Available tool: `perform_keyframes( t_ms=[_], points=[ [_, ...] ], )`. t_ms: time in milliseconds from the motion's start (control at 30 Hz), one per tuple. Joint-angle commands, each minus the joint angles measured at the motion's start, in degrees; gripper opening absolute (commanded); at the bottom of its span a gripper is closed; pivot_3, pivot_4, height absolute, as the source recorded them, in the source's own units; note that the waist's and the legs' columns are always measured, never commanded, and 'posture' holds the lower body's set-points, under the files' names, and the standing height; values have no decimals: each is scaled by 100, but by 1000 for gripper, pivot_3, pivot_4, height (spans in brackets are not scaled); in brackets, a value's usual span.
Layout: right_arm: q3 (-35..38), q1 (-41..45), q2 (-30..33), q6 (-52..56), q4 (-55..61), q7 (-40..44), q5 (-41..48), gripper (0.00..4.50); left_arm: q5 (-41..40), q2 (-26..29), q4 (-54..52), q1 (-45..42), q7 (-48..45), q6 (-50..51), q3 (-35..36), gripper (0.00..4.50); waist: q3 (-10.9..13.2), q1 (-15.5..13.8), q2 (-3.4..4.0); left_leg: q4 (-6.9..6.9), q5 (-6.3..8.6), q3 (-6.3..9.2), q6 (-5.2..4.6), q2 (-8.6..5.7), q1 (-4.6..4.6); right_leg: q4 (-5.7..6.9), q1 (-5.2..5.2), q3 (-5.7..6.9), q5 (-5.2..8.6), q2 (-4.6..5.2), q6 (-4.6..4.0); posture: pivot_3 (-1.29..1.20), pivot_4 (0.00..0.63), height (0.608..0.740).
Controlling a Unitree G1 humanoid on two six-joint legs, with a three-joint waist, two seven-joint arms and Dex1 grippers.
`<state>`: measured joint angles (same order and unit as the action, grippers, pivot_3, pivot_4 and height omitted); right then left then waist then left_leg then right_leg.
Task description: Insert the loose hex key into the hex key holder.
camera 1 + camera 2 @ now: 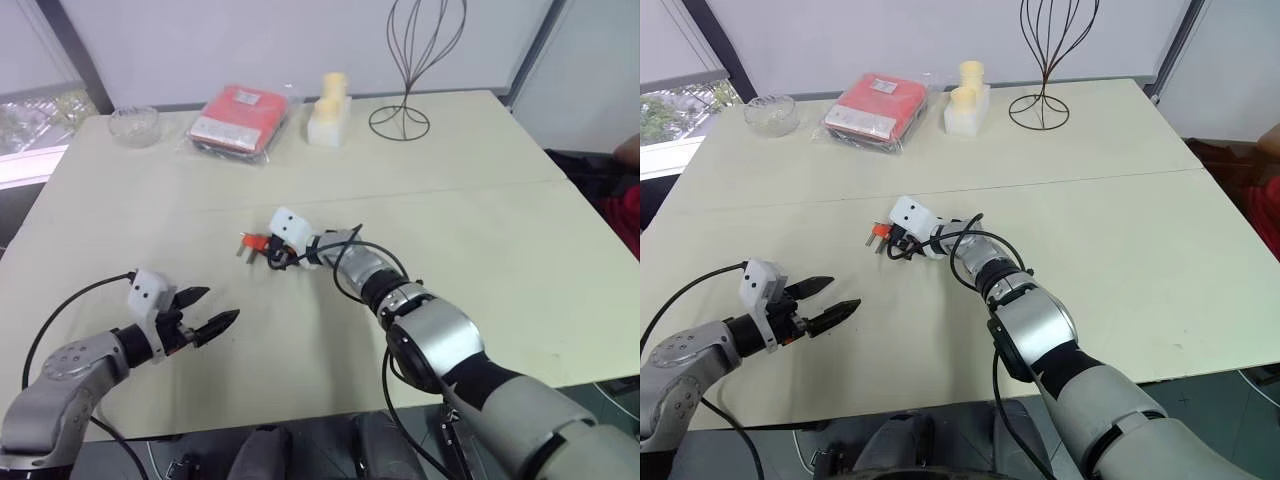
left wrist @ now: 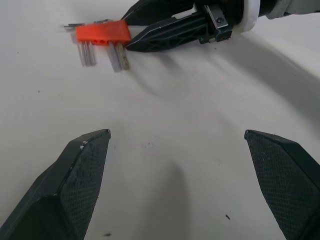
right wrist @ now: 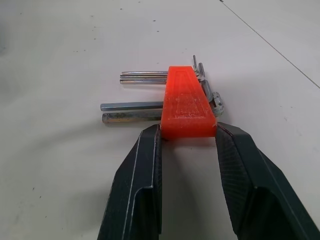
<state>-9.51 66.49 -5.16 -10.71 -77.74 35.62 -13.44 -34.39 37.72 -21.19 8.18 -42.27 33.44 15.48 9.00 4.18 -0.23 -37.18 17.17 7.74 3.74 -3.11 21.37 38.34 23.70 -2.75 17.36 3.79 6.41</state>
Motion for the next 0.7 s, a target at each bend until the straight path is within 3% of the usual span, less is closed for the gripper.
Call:
perform_keyframes(
  t_ms=[33, 200, 300, 433, 533, 700],
  points=[
    [-518, 454, 536, -1319, 336, 225, -567, 964, -299, 357, 112, -644, -256, 163, 277, 4500, 2, -45, 0, -3, -1, 4, 1, -2, 4, 1, 1, 2, 0, 0, 0, 0, 150, 740],
    [-1056, 766, 1523, -3051, 929, 209, -1113, 964, -287, 878, 1107, -1917, -953, 218, -12, 4500, 2, -6, 0, -4, -3, 9, 5, -7, 8, -2, 0, 9, 0, -4, 0, 0, 150, 740],
    [-1445, 771, 2246, -3965, 1380, -442, -1750, 964, -134, 907, 1957, -2808, -1431, 82, -334, 4500, 1, 12, -1, 8, -3, 9, 5, -7, 6, -5, 5, 9, 0, -6, 0, 0, 150, 740],
    [-1615, 621, 3024, -4700, 1897, -1474, -2319, 964, 58, 519, 3515, -4295, -2125, -50, -866, 4500, 1, 3, -5, 1, -5, 5, 9, -19, 22, -4, 24, 10, 0, -11, 0, 0, 150, 740],
    [-1665, 564, 3215, -4722, 1973, -2002, -2564, 964, 118, 277, 4420, -4996, -2696, 17, -1088, 4500, 1, 99, -5, 4, -5, -9, 10, -18, 21, 1, 32, 2, 0, -13, 0, 0, 150, 740],
    [-1649, 381, 3446, -4659, 2149, -2706, -2805, 964, 777, -292, 5971, -5909, -3192, -794, -1522, 4500, 1, 212, -5, 3, -6, -10, 11, -20, 22, 13, 44, 1, 0, -14, 0, 0, 150, 740]
  ],
)
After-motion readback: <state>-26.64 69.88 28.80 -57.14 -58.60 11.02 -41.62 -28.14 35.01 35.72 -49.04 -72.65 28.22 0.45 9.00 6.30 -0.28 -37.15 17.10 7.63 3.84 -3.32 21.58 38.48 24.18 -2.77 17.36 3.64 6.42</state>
